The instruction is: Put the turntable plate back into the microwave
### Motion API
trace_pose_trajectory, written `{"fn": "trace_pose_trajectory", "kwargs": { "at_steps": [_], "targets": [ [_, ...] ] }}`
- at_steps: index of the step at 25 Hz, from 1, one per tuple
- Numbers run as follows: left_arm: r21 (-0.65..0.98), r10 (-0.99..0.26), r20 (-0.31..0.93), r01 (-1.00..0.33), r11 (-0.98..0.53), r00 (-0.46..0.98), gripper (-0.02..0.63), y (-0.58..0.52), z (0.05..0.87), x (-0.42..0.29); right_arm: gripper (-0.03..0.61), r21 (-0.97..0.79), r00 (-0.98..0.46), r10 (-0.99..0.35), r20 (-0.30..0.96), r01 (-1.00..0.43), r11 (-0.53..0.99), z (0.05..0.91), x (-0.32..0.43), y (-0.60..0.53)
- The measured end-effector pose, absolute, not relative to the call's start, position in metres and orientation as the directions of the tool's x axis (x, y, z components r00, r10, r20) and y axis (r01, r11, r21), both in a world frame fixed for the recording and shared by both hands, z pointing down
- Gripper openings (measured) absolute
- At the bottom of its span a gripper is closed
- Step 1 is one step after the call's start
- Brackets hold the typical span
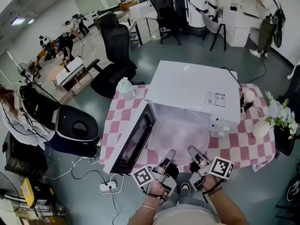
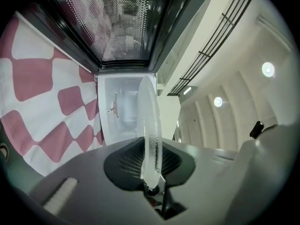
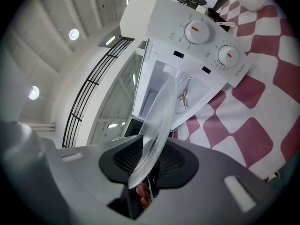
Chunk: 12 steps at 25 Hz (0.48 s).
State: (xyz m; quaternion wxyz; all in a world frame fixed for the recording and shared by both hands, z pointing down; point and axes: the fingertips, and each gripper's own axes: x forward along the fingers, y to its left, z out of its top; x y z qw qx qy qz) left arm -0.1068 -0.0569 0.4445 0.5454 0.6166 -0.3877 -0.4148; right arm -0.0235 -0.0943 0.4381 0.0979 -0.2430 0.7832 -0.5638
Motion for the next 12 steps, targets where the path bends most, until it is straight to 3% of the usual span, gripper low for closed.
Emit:
{"fn": "trace_pose_trajectory", "kwargs": {
  "at_steps": [12],
  "targets": [
    [0.994,-0.942,-0.090,-0.032,-0.106,0.325,0.038,-0.059,0.457,-0.110,0.147,-0.906,-0.893,-0.441,0.089,-0.257,0.336,0.436,-0.017,-0.092]
  ]
}}
